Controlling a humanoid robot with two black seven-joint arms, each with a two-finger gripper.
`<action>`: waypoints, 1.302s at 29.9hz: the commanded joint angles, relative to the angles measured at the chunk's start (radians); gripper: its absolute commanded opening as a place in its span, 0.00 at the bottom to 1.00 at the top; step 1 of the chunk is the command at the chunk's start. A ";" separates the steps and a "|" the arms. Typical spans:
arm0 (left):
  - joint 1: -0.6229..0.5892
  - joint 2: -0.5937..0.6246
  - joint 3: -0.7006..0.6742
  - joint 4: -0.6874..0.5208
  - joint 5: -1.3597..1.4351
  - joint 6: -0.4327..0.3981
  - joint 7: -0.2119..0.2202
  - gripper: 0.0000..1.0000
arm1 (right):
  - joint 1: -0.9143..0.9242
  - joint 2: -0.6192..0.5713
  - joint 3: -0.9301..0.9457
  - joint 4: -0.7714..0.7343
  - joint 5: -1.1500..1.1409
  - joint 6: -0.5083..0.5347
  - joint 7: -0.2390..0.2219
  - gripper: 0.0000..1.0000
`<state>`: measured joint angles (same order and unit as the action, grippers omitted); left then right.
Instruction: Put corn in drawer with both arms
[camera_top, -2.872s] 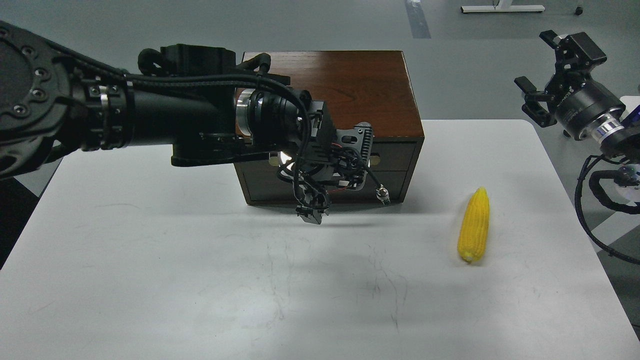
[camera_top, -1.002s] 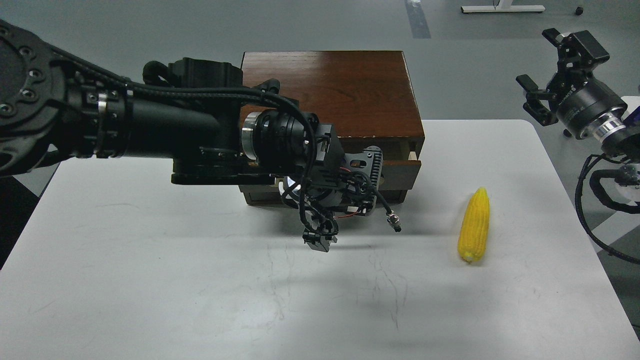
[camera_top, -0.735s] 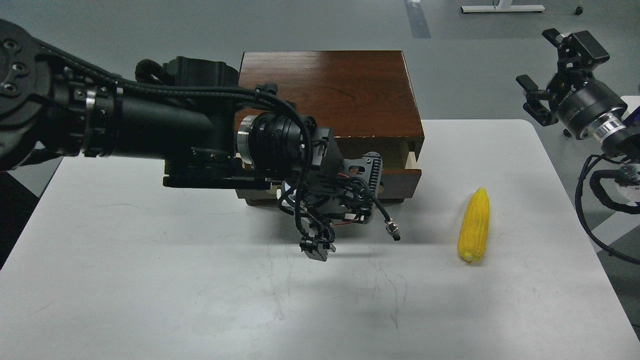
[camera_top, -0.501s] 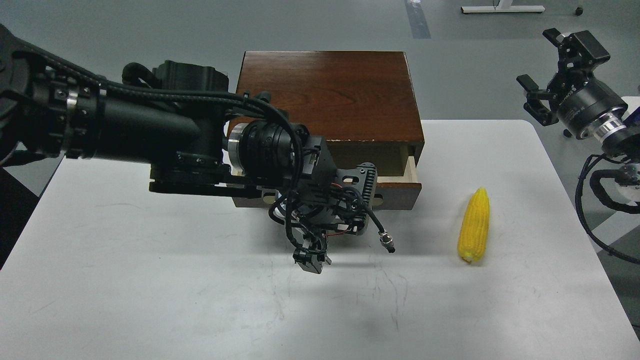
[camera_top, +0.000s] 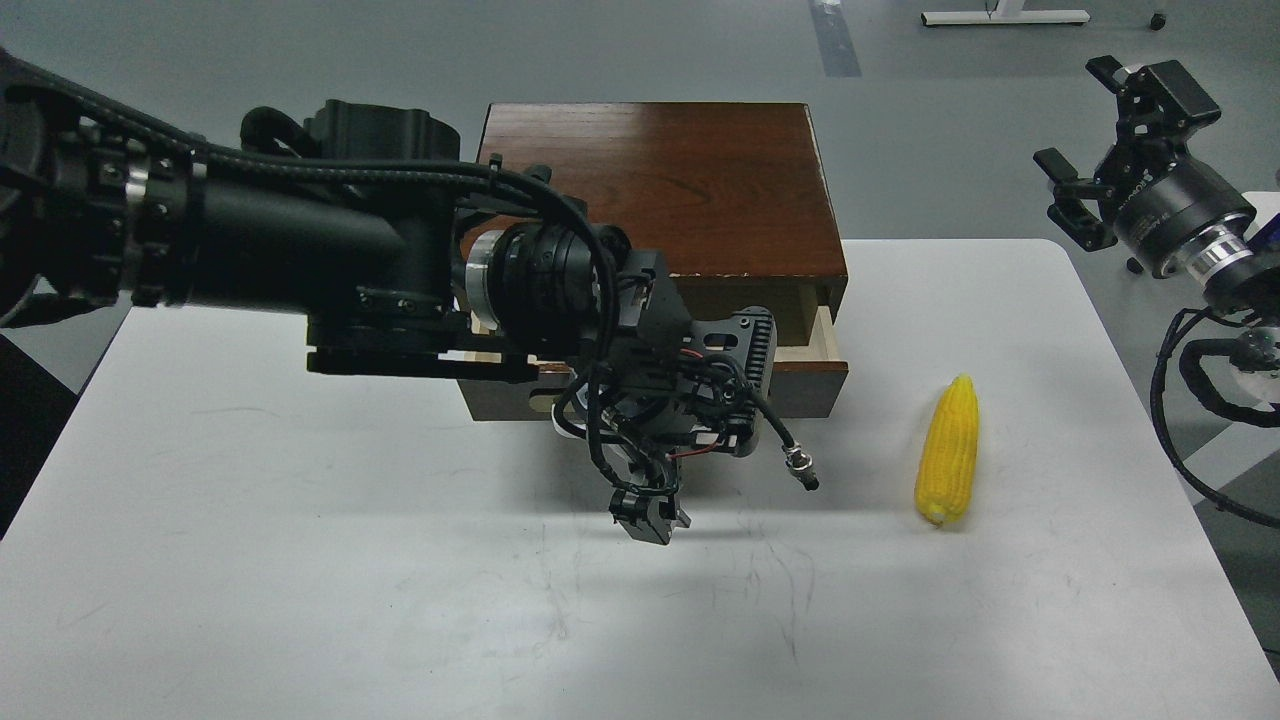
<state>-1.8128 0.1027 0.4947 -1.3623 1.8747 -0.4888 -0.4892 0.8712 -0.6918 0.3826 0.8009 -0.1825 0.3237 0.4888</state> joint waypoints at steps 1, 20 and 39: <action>-0.007 0.024 -0.010 -0.001 0.000 0.000 0.001 0.97 | 0.000 0.000 0.001 0.000 0.000 0.000 0.000 1.00; -0.066 0.331 -0.209 -0.012 -0.334 0.000 0.001 0.98 | 0.002 -0.003 -0.017 0.012 -0.005 0.009 0.000 1.00; 0.282 0.543 -0.248 0.512 -1.488 0.000 0.001 0.98 | 0.268 -0.232 -0.418 0.250 -0.846 0.020 0.000 1.00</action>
<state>-1.6004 0.6405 0.2477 -0.9077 0.5516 -0.4886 -0.4883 1.0398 -0.8987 0.0755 1.0314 -0.8994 0.3415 0.4886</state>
